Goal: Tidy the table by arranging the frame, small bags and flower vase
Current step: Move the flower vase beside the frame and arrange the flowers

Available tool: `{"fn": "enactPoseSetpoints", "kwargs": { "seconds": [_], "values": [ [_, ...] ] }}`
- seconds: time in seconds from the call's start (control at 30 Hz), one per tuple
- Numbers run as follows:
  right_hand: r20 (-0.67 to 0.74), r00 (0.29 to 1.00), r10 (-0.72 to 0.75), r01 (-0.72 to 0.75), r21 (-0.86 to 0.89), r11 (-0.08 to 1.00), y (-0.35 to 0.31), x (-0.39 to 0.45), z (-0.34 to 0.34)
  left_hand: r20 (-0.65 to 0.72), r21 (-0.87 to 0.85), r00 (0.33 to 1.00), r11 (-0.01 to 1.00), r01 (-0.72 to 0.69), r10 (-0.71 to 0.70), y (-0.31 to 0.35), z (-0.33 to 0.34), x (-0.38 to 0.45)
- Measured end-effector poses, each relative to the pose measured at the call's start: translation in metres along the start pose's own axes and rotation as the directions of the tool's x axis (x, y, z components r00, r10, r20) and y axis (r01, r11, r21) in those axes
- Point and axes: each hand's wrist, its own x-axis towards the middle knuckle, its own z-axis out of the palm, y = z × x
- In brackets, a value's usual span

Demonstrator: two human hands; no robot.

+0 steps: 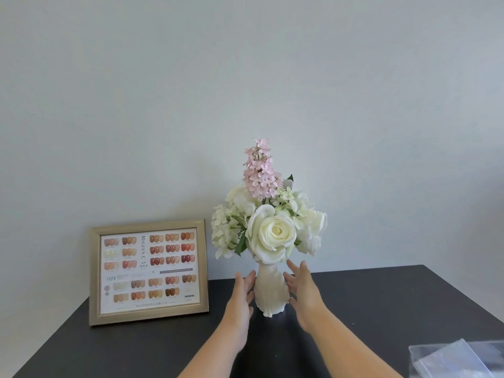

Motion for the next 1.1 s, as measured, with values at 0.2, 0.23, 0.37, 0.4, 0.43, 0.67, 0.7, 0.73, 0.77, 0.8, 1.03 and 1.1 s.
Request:
{"fn": "enactPoseSetpoints", "kwargs": {
  "seconds": [0.2,0.23,0.37,0.4,0.43,0.67,0.7,0.73,0.77,0.8,1.03,1.1],
  "values": [
    [0.066,0.998,0.014,-0.011,-0.031,0.999,0.003,0.006,0.002,-0.012,0.073,1.0,0.997,-0.003,0.004,-0.007,0.016,-0.01],
    [0.066,0.997,0.027,-0.024,-0.041,0.999,0.002,0.006,0.003,-0.014,0.085,1.0,0.996,0.0,0.001,-0.008,0.016,-0.011],
    [-0.105,0.994,-0.043,0.037,-0.059,0.998,0.003,0.001,0.007,-0.046,0.112,0.998,0.993,-0.033,0.038,-0.003,0.014,-0.015],
    [-0.227,0.96,-0.162,0.149,-0.077,0.986,0.003,-0.004,0.007,-0.067,0.111,0.993,0.99,-0.086,0.094,0.001,0.015,-0.017],
    [-0.347,0.885,-0.31,0.293,-0.102,0.951,0.001,-0.012,0.006,-0.09,0.112,0.981,0.981,-0.16,0.17,0.005,0.015,-0.018],
    [0.136,0.232,-0.963,0.717,-0.693,0.075,-0.059,-0.039,0.024,-0.109,0.186,0.912,0.909,-0.372,0.395,0.048,0.019,-0.011],
    [0.202,0.282,-0.938,0.69,-0.722,0.052,-0.069,-0.038,0.027,-0.09,0.239,0.919,0.904,-0.354,0.383,0.046,0.021,-0.008],
    [0.249,0.35,-0.903,0.679,-0.731,0.061,-0.079,-0.036,0.028,-0.081,0.293,0.928,0.899,-0.327,0.364,0.045,0.025,-0.006],
    [0.282,0.406,-0.869,0.681,-0.728,0.082,-0.087,-0.035,0.029,-0.086,0.351,0.932,0.886,-0.303,0.353,0.043,0.027,-0.004],
    [0.301,0.441,-0.846,0.685,-0.722,0.1,-0.094,-0.034,0.029,-0.09,0.404,0.928,0.865,-0.298,0.362,0.041,0.03,-0.001],
    [0.373,0.545,-0.751,0.638,-0.766,0.082,-0.115,-0.036,0.056,-0.146,0.548,0.905,0.794,-0.263,0.4,0.044,0.036,0.018],
    [0.406,0.551,-0.729,0.615,-0.788,0.026,-0.108,-0.042,0.064,-0.182,0.552,0.895,0.795,-0.25,0.408,0.045,0.034,0.025]
  ]
}}
